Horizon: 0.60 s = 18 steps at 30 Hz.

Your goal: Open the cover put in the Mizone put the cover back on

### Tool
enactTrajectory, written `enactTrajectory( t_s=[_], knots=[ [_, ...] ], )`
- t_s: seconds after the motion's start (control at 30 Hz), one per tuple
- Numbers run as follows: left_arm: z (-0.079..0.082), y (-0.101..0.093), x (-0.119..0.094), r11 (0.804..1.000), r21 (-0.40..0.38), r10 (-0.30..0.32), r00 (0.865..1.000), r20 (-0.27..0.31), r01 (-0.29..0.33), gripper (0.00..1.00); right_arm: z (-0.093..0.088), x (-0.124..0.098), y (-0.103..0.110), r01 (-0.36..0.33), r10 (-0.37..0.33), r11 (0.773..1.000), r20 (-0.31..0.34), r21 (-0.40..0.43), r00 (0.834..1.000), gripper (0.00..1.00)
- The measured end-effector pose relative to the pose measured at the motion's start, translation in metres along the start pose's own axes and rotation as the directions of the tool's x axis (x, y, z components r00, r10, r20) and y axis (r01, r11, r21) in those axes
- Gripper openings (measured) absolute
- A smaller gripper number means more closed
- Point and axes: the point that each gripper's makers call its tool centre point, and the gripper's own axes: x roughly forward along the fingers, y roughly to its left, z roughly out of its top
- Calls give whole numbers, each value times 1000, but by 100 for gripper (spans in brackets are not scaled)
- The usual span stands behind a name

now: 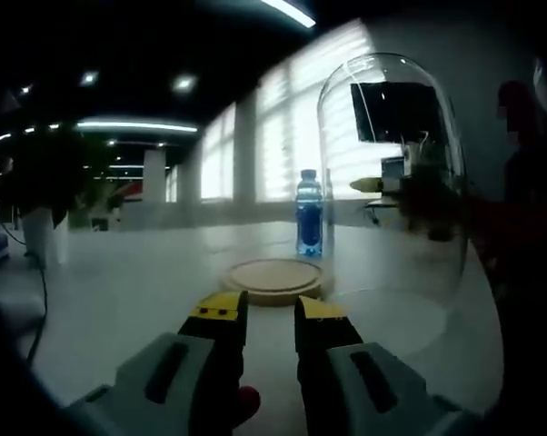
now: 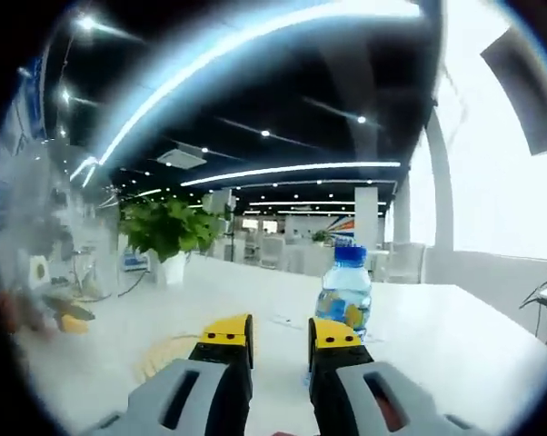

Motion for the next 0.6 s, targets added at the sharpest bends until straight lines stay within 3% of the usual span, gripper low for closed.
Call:
enactTrajectory(
  t_s=[0.13, 0.4, 0.6],
  knots=[
    [-1, 1, 0, 999, 38, 9, 1000, -6, -9, 16, 4, 16, -17, 38, -37, 999, -6, 7, 999, 16],
    [-5, 11, -1, 999, -5, 32, 999, -23, -33, 16, 13, 38, -52, 117, -116, 991, -14, 69, 993, 17],
    [-6, 12, -1, 999, 15, 29, 999, -21, -29, 16, 18, 59, -60, 107, -105, 993, -27, 55, 994, 22]
  ],
)
